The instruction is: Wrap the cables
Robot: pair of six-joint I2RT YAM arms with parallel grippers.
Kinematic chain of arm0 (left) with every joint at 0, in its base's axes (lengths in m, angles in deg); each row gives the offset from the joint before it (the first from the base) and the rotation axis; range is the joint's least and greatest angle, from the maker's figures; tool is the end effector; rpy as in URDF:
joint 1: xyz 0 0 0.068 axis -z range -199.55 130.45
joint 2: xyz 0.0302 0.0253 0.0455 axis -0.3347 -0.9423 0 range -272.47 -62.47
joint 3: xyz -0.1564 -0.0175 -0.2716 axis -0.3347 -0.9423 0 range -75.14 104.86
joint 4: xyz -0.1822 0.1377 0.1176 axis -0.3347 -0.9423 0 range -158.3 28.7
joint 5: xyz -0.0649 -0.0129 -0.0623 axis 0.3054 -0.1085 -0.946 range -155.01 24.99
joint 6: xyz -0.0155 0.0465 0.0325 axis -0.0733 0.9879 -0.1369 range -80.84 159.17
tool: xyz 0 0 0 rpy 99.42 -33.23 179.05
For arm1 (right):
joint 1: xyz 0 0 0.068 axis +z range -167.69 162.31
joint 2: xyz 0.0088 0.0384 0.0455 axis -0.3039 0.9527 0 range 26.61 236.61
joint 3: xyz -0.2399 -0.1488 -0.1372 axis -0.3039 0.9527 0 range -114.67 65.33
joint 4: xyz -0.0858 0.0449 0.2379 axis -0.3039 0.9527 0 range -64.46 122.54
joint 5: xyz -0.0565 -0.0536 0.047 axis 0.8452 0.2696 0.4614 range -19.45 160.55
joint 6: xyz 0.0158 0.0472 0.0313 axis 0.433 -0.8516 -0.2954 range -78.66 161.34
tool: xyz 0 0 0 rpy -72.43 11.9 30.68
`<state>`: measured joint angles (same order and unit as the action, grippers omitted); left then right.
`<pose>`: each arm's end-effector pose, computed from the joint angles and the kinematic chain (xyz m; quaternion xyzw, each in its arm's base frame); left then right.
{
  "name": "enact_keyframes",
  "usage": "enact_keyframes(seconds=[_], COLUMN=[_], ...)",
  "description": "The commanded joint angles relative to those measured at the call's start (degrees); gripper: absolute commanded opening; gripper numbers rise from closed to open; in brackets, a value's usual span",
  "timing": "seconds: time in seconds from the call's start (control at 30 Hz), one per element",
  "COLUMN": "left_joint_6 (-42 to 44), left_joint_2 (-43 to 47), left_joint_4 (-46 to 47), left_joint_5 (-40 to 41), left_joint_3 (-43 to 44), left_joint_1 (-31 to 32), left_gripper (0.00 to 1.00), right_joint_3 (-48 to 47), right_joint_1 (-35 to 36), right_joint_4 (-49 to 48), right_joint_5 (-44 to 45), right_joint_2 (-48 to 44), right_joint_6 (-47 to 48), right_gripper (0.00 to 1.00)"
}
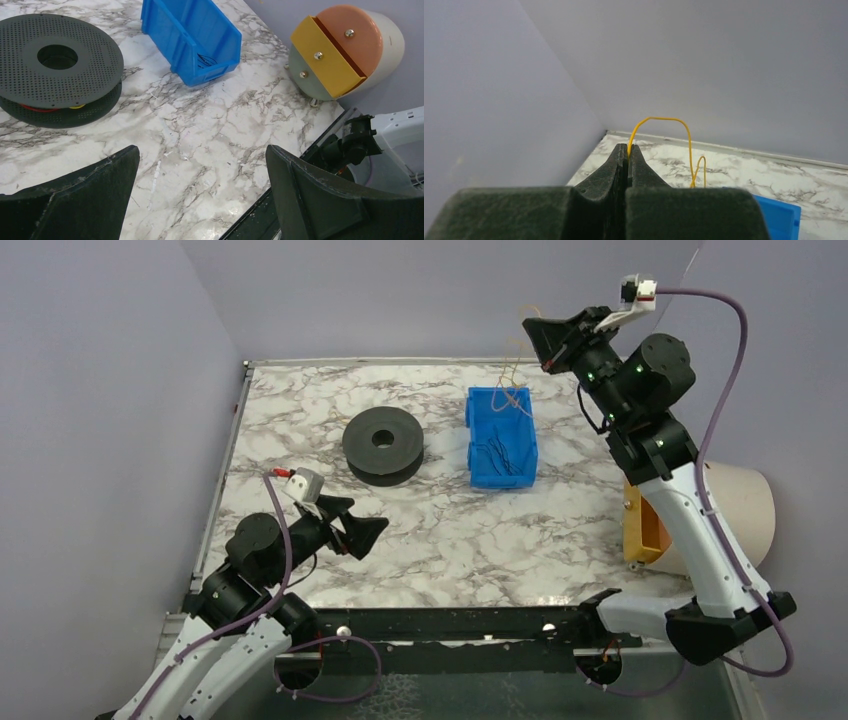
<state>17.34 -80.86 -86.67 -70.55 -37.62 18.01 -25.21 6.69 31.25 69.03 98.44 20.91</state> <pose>0.0389 -0.0351 0.3328 0.1338 0.7323 -0.3616 0.5614 0.2239 0.1027 0.5645 -0.0318 0.6218 0.3059 0.7203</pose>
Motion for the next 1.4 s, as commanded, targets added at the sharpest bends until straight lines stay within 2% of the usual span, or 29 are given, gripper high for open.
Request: enact_keyframes(seconds=[0.0, 0.33, 0.53, 0.77, 0.87, 1.07, 1.23, 1.37], left_joint_6=[0.2, -1.5, -3.16, -4.02, -3.98, -4.51, -7.99, -7.29], left_joint_2=[-3.01, -10.44, -15.77, -21.3, -24.44, -29.65, -33.62, -36.97], left_joint_4=[2.45, 2.94, 6.41, 16.3, 22.57, 29.79, 40.77, 42.59], left_joint_5=[-4.0, -9.17, -13.14, -21.09, -26.54, -29.45, -36.18, -36.75], left_joint_3=[4.14, 17.37, 19.75, 17.15, 14.96, 11.49, 7.94, 9.13], left_joint_1=[-0.3, -0.3, -0.3, -0.3, -0.3, -0.21, 0.4, 3.4], left_gripper=[0.99, 0.99, 0.99, 0.99, 0.99, 0.99, 0.99, 0.99], right_joint_3=[2.59, 9.11, 15.41, 23.24, 26.58, 30.07, 32.54, 34.17], right_joint_1=[0.23, 0.23, 0.23, 0.27, 0.25, 0.4, 0.62, 1.09], right_joint_4=[-0.19, 8.34, 9.01, 7.92, 3.58, -2.89, -7.68, -12.18], right_joint_5=[-11.28, -28.92, -41.82, -52.09, -56.44, -62.88, -65.45, -67.86], right_joint_2=[-6.17, -13.63, -15.92, -17.34, -17.67, -18.15, -18.17, -17.92], right_joint_6=[0.66, -0.48, -1.83, -3.56, -7.07, -11.76, -15.64, -18.61], right_gripper=[0.01, 0.01, 0.01, 0.01, 0.01, 0.01, 0.01, 0.01])
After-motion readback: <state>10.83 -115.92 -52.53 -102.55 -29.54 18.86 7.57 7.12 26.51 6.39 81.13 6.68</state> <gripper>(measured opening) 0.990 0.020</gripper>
